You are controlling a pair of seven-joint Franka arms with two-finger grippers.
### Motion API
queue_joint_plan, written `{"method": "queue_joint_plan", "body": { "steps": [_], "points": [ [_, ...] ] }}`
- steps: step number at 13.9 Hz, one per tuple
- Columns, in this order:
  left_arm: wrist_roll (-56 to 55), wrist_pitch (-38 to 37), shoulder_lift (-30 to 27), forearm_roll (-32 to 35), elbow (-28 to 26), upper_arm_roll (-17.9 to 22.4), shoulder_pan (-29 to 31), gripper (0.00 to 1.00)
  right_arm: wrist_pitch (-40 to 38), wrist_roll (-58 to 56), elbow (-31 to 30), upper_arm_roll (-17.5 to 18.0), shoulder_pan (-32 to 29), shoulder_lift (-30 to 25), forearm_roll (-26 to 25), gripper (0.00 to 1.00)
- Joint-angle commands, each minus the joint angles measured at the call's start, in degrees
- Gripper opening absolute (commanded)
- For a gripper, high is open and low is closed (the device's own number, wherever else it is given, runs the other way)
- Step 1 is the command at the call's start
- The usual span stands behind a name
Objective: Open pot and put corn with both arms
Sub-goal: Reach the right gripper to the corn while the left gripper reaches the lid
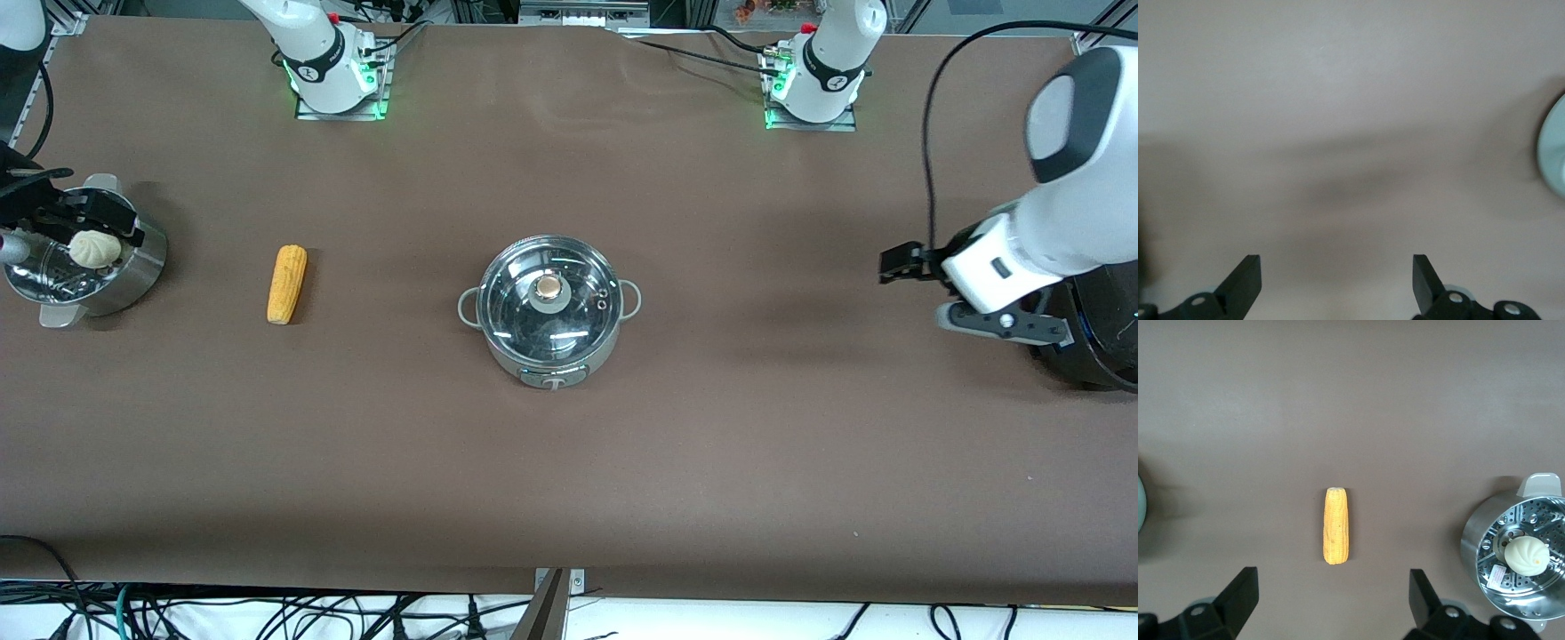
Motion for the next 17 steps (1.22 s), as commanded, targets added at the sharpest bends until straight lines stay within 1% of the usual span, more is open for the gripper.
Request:
{"method": "queue_joint_plan", "body": {
  "steps": [1, 3, 6, 7, 9, 11, 13, 15, 16, 17],
  "points": [
    [-10.3, 1.9, 2.5, -1.1, 2.1, 0.2, -5.1, 1.0, -0.2, 0.4, 0.0, 0.0, -0.2, 0.3, 0.0, 1.0],
    [-18.6, 3.9, 3.9, -1.2, 2.3, 0.1, -8.9, 1.0, 0.0, 0.4, 0.0, 0.0, -0.2, 2.4, 0.4, 1.0],
    [-32.0, 4.4, 7.2, -1.3, 6.7, 0.1, -15.4, 1.0, 1.6, 0.6, 0.0, 0.0, 0.0, 6.0, 1.2, 1.0],
    [-34.9, 4.5, 8.4, -1.3, 8.3, 0.1, -17.2, 1.0, 1.7, 0.7, -0.1, 0.1, 0.1, 7.1, 1.2, 1.0],
    [-36.4, 4.6, 11.9, -1.2, 12.3, 0.1, -20.2, 1.0, 1.8, 0.7, -0.2, 0.1, 0.0, 9.7, 1.2, 1.0],
    [-39.9, 5.7, 14.0, -1.1, 14.8, 0.5, -24.6, 1.0, 3.4, 0.8, -1.9, 0.1, 0.1, 10.3, 1.2, 1.0],
    [-42.0, 7.4, 16.2, -1.0, 16.8, 0.4, -27.5, 1.0, 8.8, 0.9, -8.1, 0.4, 0.2, 9.5, 1.2, 1.0],
    [-42.5, 8.1, 18.4, -0.8, 19.1, 0.7, -30.0, 1.0, 15.0, 4.4, -13.1, 0.8, 0.3, 9.0, 1.1, 1.0],
    [-44.3, 8.2, 19.3, -0.8, 19.9, 0.7, -30.7, 1.0, 18.8, 5.1, -15.8, 0.8, 0.6, 9.2, 0.9, 1.0],
    [-48.4, 8.9, 20.3, -0.8, 20.4, 0.7, -31.8, 1.0, 23.2, 5.1, -19.4, 0.8, 0.8, 9.2, 0.9, 1.0]
  ]
}}
